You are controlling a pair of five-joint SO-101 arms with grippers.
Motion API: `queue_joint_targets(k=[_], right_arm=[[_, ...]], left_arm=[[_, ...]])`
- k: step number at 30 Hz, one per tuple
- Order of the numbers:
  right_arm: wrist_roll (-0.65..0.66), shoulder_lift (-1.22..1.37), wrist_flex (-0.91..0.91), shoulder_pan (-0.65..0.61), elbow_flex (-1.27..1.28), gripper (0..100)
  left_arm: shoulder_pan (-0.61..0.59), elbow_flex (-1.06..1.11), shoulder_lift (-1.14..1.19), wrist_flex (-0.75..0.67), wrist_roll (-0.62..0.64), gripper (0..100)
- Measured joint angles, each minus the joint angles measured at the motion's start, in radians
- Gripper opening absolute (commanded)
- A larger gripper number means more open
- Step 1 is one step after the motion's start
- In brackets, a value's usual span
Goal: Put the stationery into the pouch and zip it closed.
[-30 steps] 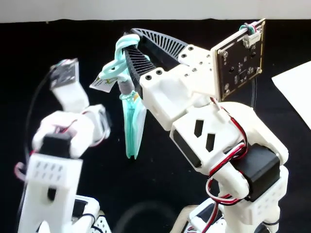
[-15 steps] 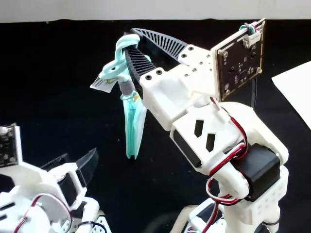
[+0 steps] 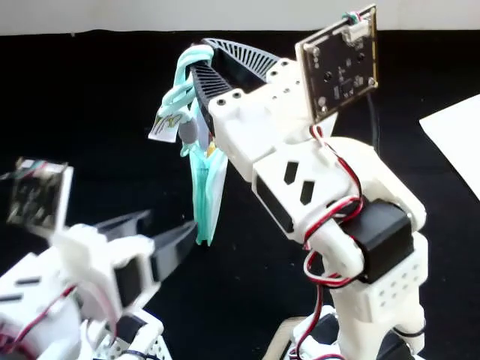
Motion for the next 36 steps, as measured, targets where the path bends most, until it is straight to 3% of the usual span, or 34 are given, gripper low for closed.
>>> queue_joint_targets(k=[7, 15, 24, 26, 28, 36], right_arm=[[0.0, 0.002, 0.0, 0.006, 0.0, 0.5], [0.0, 0.002, 0.0, 0.006, 0.0, 0.5], [0.0, -0.02, 0.0, 0.006, 0.0, 0.5], [0.0, -0.044, 0.0, 0.012, 0.0, 0.5], [0.0, -0.068, 0.0, 0.029, 0.0, 0.5], [0.0, -0.147, 0.107, 0.167, 0.002, 0.5]], left_arm=[[-0.009, 0.023, 0.115, -0.157, 0.002, 23], [-0.012, 0.066, 0.25, -0.212, 0.002, 23], [-0.023, 0.241, 0.419, -0.525, 0.002, 22], [-0.049, 0.245, 0.462, -0.539, 0.002, 15], [-0.074, 0.241, 0.485, -0.552, 0.002, 0], [-0.141, 0.166, 0.453, -0.48, -0.031, 1]])
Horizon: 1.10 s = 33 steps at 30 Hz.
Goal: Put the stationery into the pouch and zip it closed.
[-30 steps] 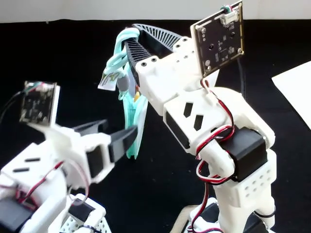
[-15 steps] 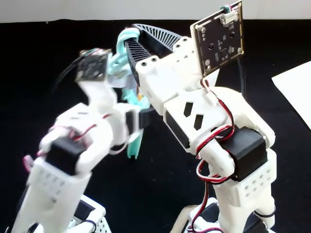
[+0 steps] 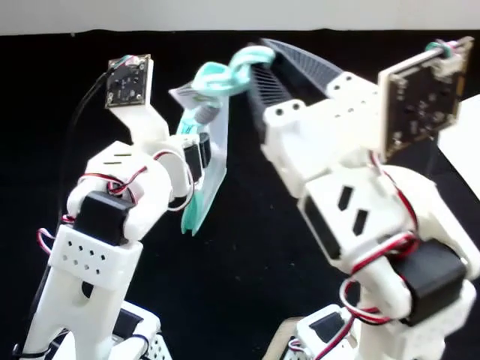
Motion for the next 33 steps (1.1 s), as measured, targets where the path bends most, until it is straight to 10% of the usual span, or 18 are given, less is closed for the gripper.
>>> queue_joint_targets(k=[15, 33], right_arm=[[0.003, -0.043, 0.06, 0.473, 0.181, 0.5], [0.005, -0.064, -0.457, 0.684, 0.824, 0.5]], left_arm=[[0.002, -0.293, -0.035, 0.519, -0.109, 1], [-0.112, -0.298, -0.4, 0.631, -0.11, 1]])
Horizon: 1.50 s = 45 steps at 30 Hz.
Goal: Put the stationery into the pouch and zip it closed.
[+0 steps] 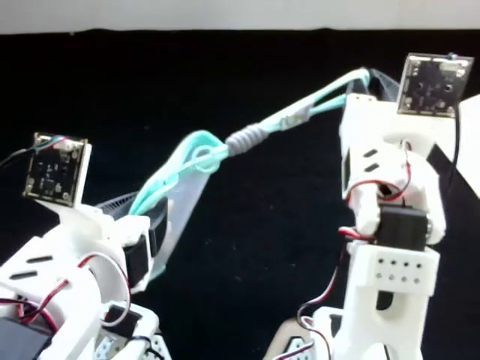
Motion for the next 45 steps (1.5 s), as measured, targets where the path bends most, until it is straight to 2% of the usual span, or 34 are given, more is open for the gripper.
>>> queue_joint_targets(k=[7, 11, 19, 22, 24, 26, 31, 35, 45], right_arm=[[0.002, 0.0, -0.046, 0.08, 0.097, 0.5], [0.002, 0.0, -0.152, 0.137, 0.198, 0.5], [0.0, 0.0, -0.425, 0.16, 0.388, 0.5], [-0.002, 0.0, -0.454, 0.17, 0.42, 0.5], [-0.005, 0.015, -0.468, 0.244, 0.42, 0.5], [-0.003, 0.031, -0.463, 0.258, 0.431, 0.5], [-0.072, -0.009, -0.362, 0.155, 0.18, 0.5], [-0.091, -0.005, -0.244, 0.04, -0.137, 0.5], [-0.094, 0.184, -0.038, -0.169, -0.835, 0.5]], left_arm=[[-0.003, 0.002, -0.003, 0.003, 0.035, 1], [-0.003, 0.002, -0.008, 0.006, 0.041, 1], [-0.002, 0.002, -0.008, 0.008, 0.041, 1], [-0.006, 0.0, -0.012, 0.012, 0.044, 1], [-0.038, -0.003, -0.057, 0.032, 0.048, 1], [-0.055, -0.028, -0.072, 0.032, 0.052, 1], [-0.055, -0.017, -0.066, 0.032, 0.052, 1], [-0.061, -0.021, -0.083, 0.035, 0.052, 1], [-0.057, -0.02, -0.083, 0.035, 0.052, 1]])
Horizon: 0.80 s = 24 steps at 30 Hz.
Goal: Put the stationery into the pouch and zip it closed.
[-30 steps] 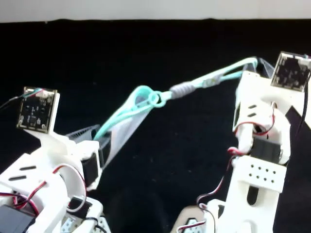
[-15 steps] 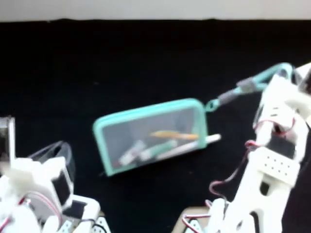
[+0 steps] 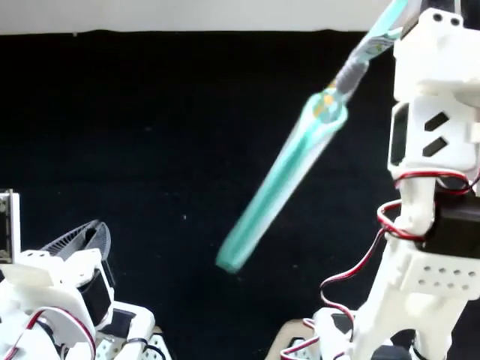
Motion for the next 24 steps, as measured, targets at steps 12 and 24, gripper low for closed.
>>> queue_joint_targets(k=[12, 24], right_arm=[[0.117, 0.089, 0.207, -0.221, -0.296, 0.5], [0.121, 0.095, 0.207, -0.241, -0.296, 0.5]], left_arm=[[0.0, 0.0, 0.0, 0.0, 0.0, 1], [0.038, 0.385, 0.002, -0.172, 0.0, 1]])
